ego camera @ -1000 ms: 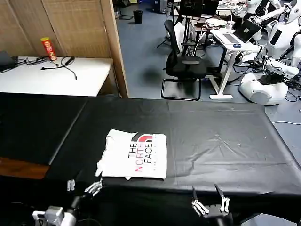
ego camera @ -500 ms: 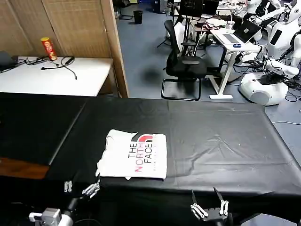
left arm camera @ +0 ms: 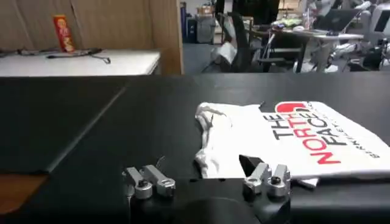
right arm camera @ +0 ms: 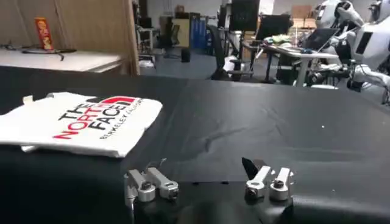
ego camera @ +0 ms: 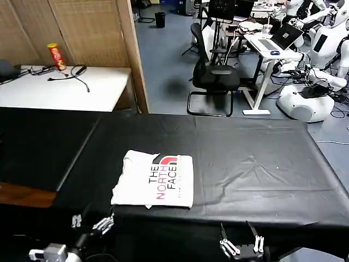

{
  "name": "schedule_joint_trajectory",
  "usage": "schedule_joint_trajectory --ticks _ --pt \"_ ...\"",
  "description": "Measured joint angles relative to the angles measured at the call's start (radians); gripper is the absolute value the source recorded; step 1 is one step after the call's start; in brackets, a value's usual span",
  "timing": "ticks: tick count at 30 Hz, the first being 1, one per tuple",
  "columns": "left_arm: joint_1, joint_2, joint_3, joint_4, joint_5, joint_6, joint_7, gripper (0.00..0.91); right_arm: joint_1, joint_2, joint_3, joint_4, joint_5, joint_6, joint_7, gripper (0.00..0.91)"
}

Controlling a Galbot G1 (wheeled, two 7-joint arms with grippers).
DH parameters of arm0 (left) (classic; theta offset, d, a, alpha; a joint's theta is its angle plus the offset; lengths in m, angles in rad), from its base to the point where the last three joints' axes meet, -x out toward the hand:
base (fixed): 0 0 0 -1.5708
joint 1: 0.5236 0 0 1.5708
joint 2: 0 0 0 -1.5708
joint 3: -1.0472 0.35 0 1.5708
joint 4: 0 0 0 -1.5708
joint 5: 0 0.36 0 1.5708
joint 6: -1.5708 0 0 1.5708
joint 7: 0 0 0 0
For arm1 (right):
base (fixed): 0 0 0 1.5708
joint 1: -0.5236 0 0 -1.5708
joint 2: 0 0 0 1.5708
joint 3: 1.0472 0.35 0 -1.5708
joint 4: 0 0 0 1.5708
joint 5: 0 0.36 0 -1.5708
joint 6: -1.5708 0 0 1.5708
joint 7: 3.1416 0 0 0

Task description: Fold and organize the clothes.

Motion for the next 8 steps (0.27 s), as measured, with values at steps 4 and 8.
schedule_joint_trajectory --ticks 4,8 --pt "0.004 0.0 -0.002 -0.003 -0.003 0.003 0.0 0.878 -0.001 0.0 0.0 0.002 0.0 0.0 0.0 0.878" --pt "0.004 0.0 -0.002 -0.002 -0.003 0.003 0.0 0.878 -0.001 0.0 0.0 0.003 0.0 0.0 0.0 0.878"
